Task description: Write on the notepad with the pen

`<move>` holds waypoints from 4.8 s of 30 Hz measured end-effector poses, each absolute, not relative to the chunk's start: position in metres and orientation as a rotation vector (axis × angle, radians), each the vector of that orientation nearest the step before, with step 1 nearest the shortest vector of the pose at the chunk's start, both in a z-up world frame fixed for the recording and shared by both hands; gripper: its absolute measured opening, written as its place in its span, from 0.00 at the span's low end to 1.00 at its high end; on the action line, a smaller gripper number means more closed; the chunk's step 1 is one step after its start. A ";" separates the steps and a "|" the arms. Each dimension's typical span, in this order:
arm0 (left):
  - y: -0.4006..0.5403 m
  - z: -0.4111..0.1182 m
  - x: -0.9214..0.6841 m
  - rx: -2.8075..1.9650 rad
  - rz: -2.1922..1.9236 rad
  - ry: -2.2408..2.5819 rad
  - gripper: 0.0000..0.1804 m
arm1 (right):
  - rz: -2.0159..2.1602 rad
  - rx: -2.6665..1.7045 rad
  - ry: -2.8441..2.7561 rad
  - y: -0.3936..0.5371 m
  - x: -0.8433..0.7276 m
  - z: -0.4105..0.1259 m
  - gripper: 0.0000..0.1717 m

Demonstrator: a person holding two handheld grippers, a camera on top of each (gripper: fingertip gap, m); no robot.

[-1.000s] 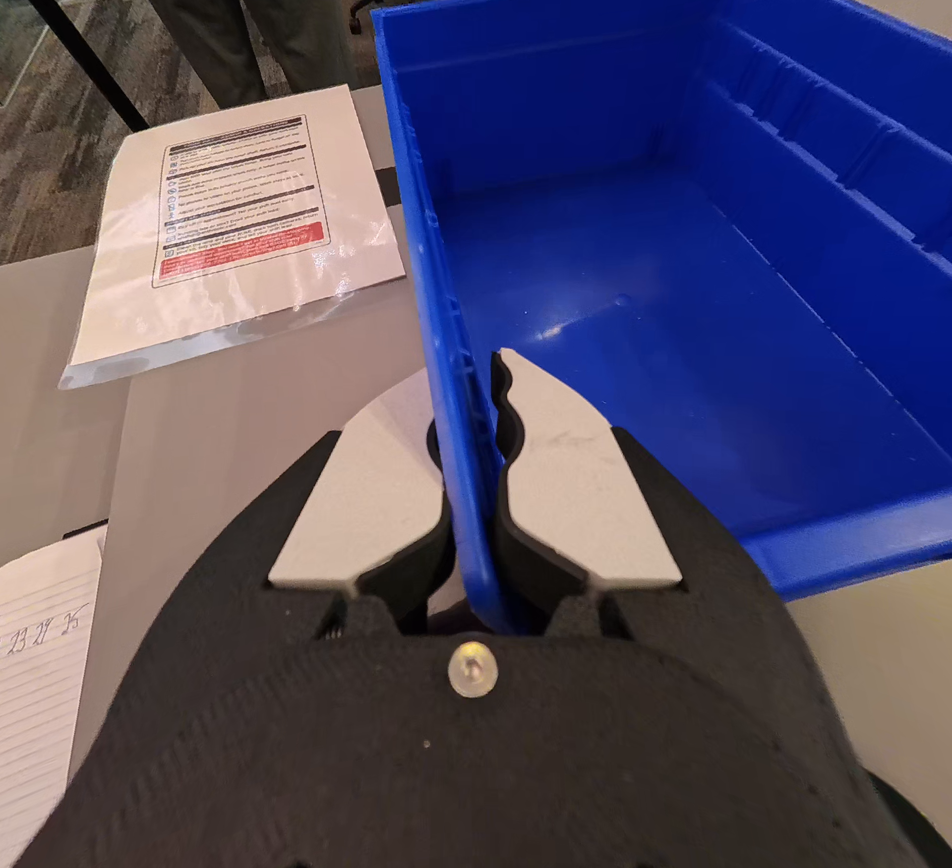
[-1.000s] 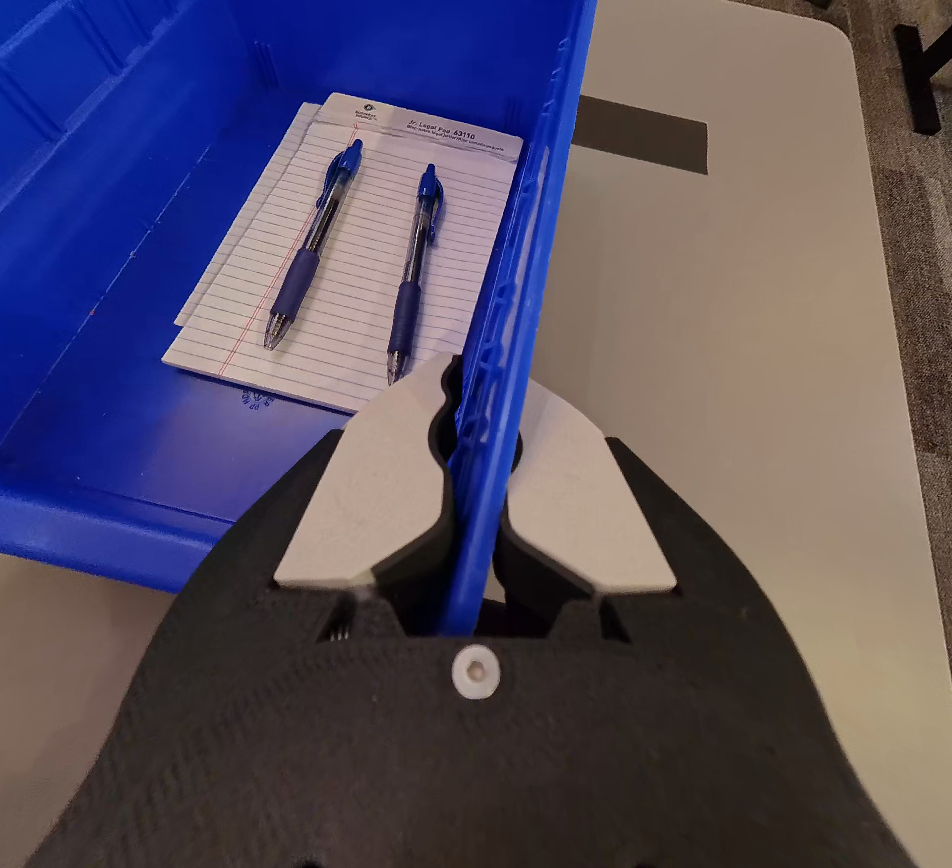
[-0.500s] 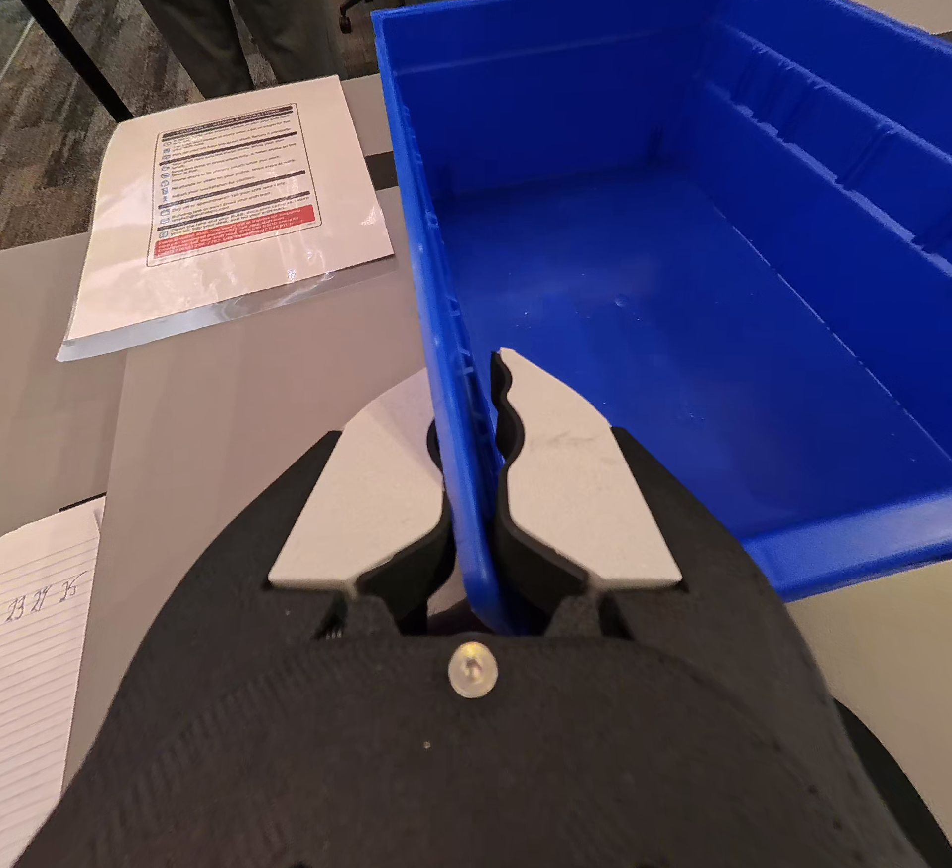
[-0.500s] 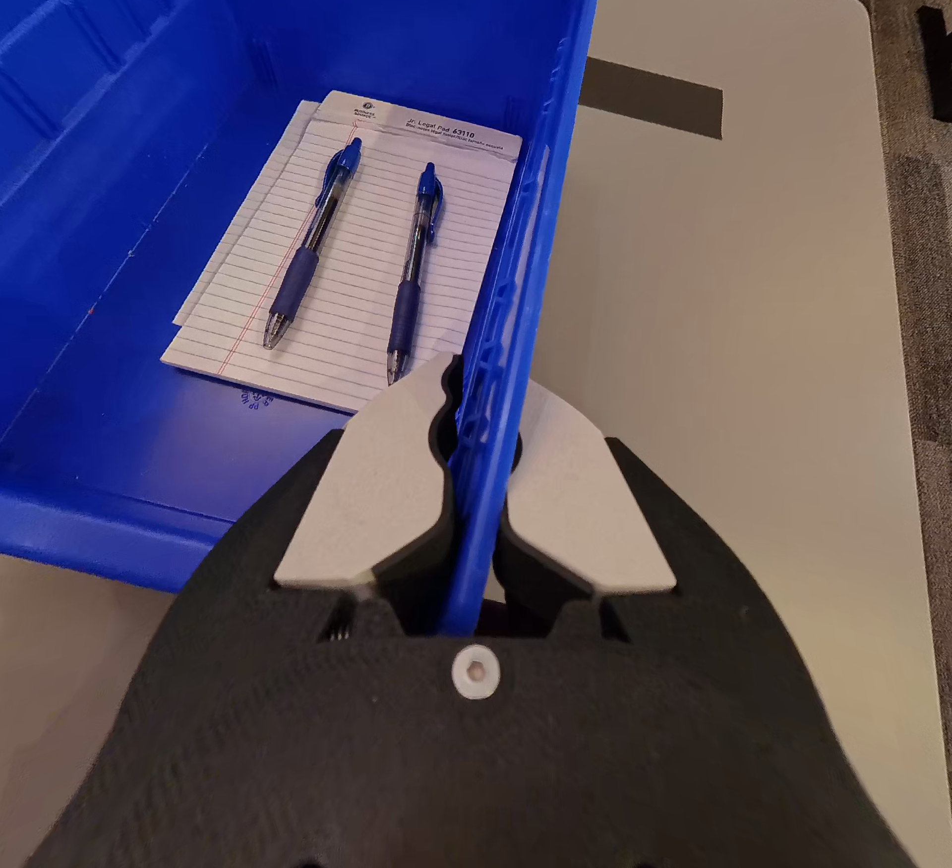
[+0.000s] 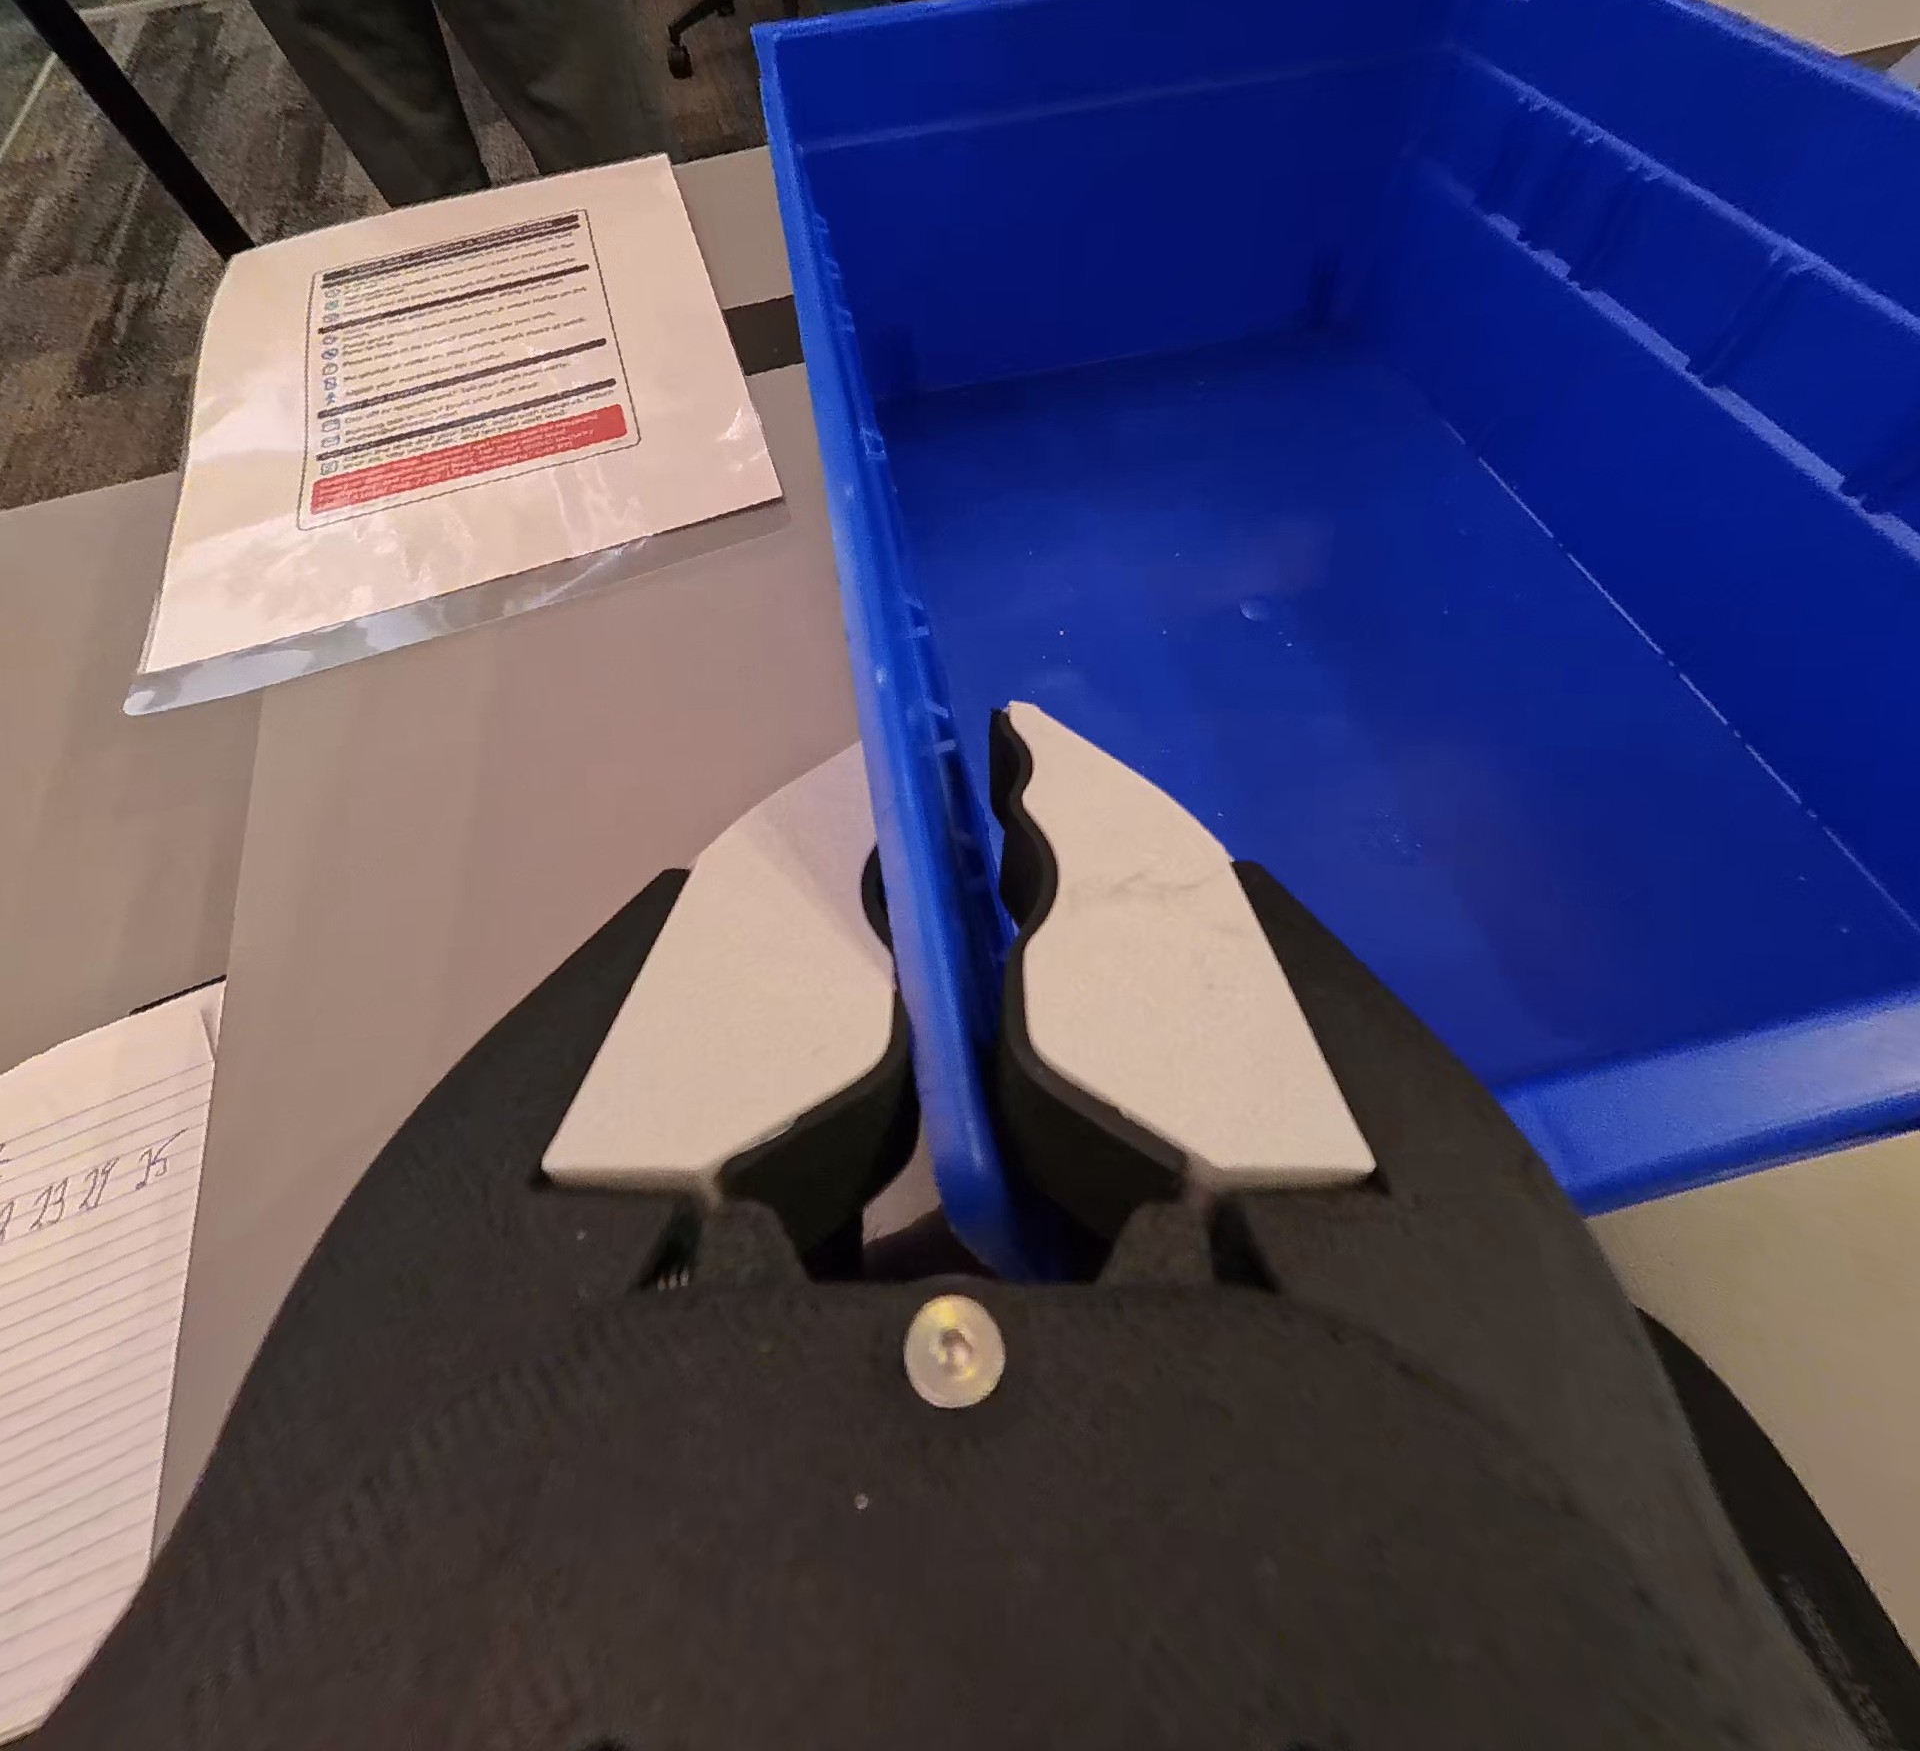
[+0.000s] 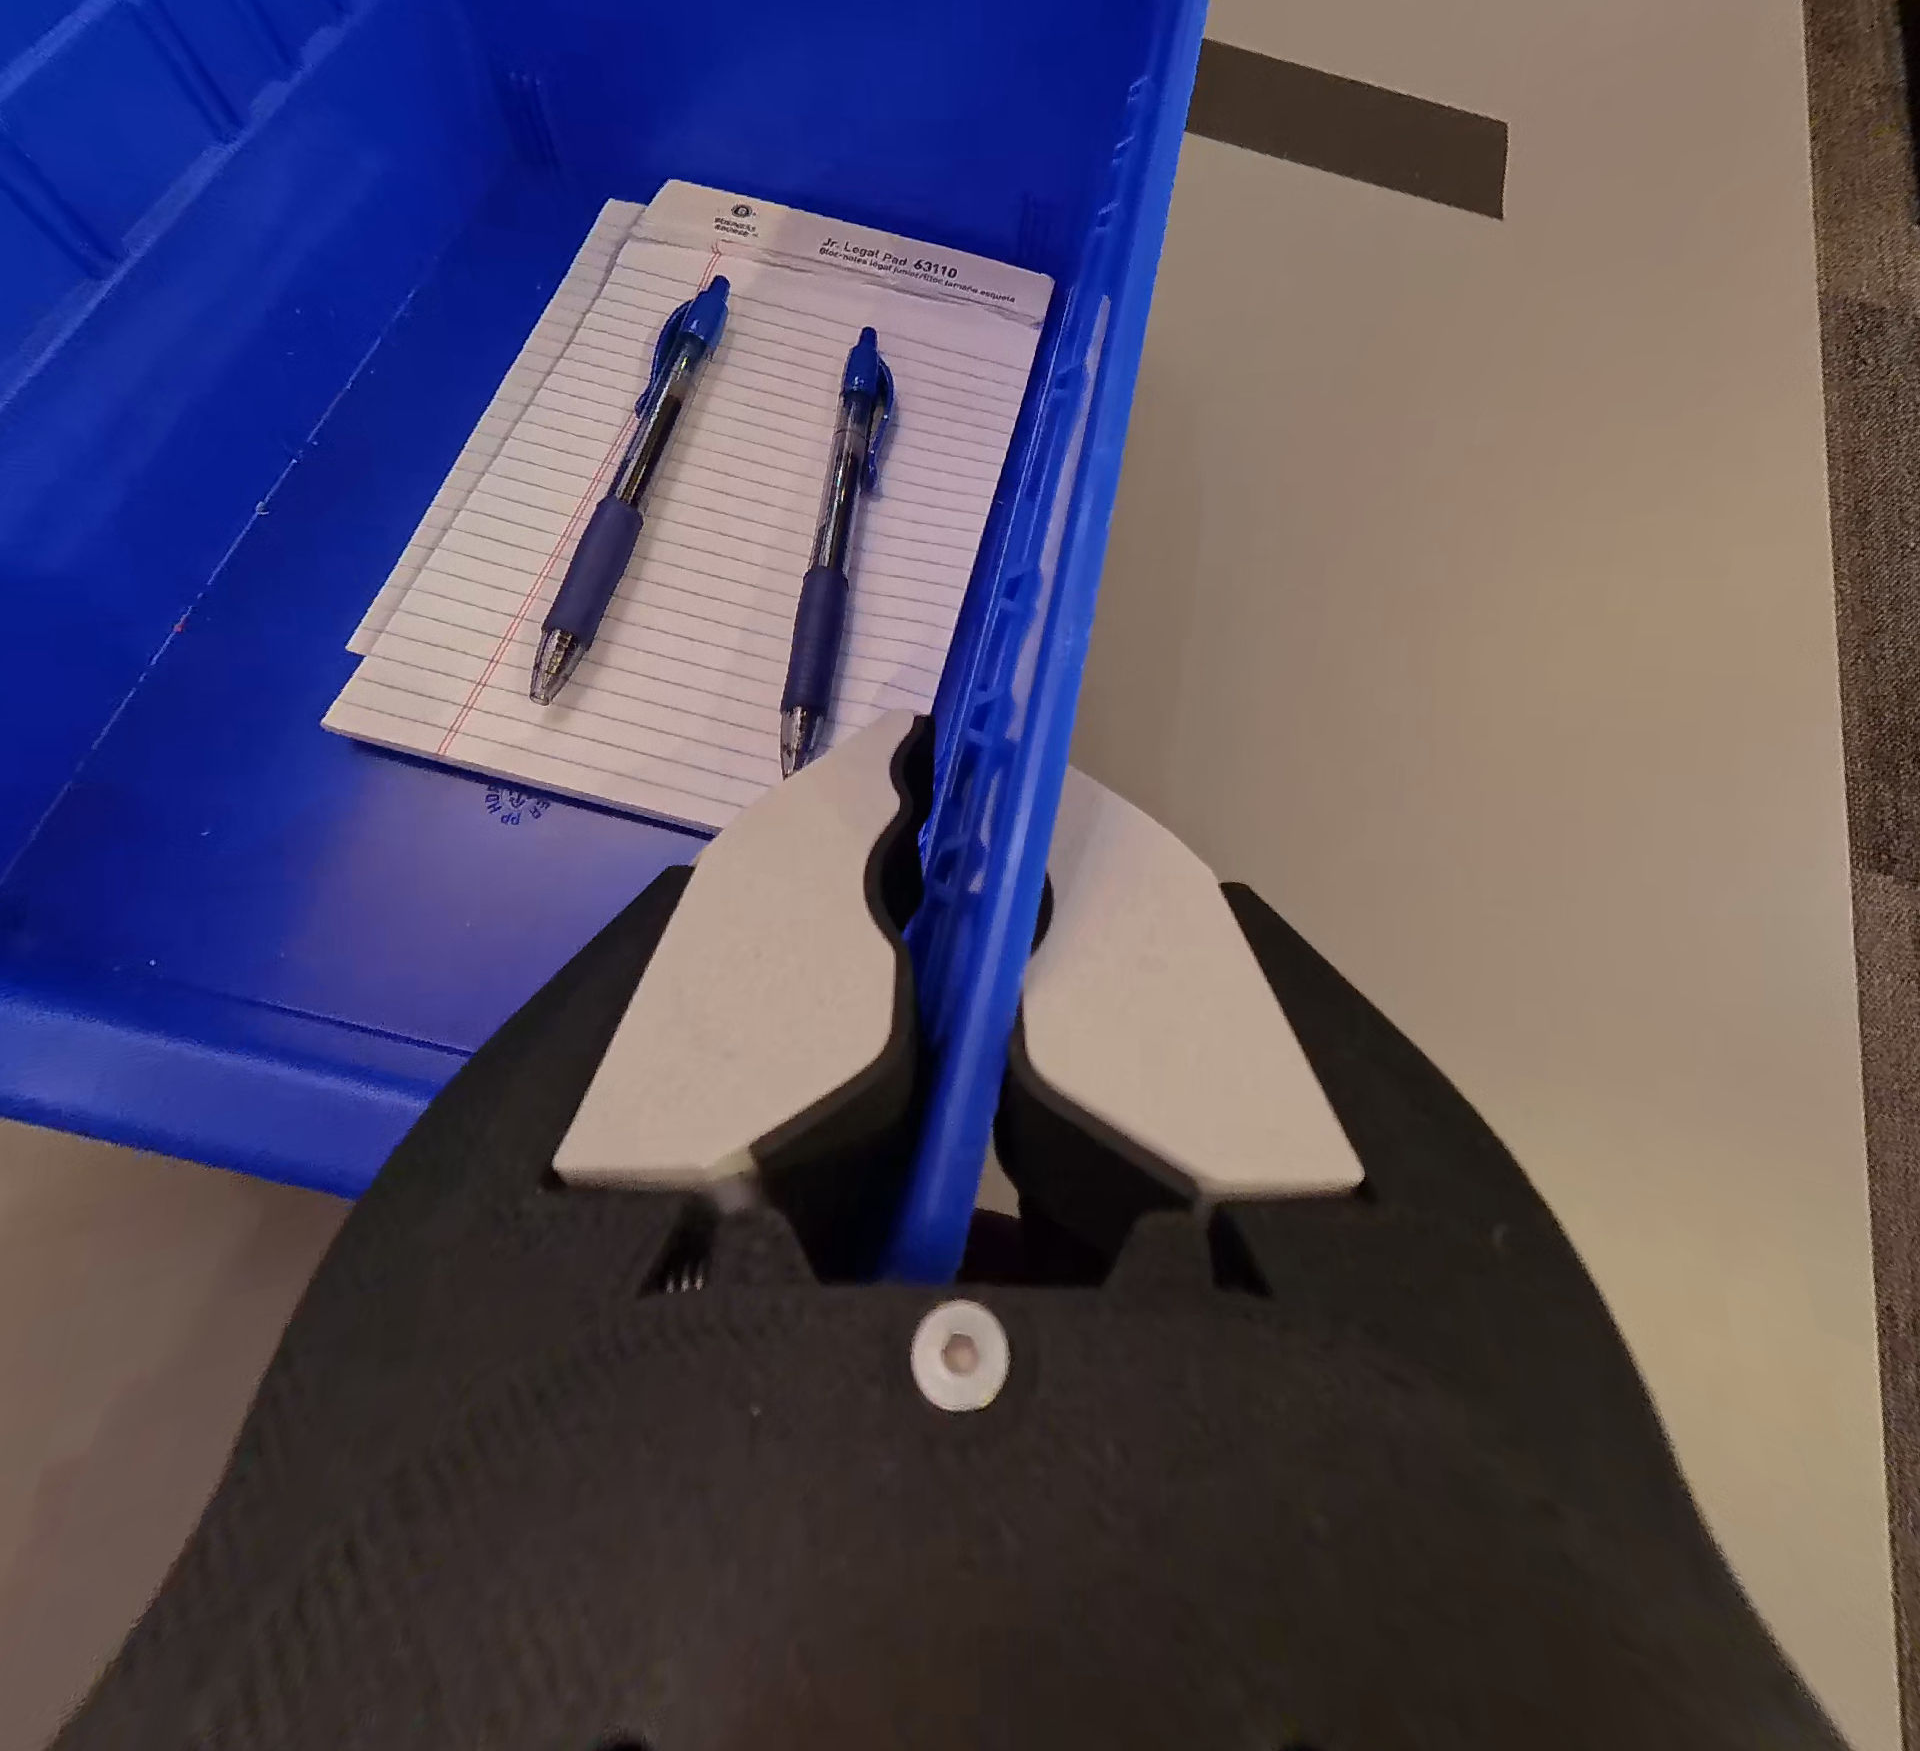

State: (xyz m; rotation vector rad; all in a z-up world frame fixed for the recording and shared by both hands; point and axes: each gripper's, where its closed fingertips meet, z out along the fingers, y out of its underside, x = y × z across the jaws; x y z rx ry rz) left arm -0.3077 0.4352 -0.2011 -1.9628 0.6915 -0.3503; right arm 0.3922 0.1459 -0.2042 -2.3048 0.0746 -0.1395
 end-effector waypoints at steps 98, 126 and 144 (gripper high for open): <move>0.395 -0.171 -0.343 -1.898 -0.326 0.693 0.05 | 0.121 -2.356 -0.439 0.048 0.277 -0.187 0.06; 0.391 -0.163 -0.362 -1.876 -0.309 0.651 0.06 | 0.279 -2.241 -0.741 0.095 0.198 -0.196 0.06; 0.392 -0.152 -0.374 -1.858 -0.306 0.609 0.06 | 0.359 -2.164 -0.846 0.140 0.138 -0.204 0.06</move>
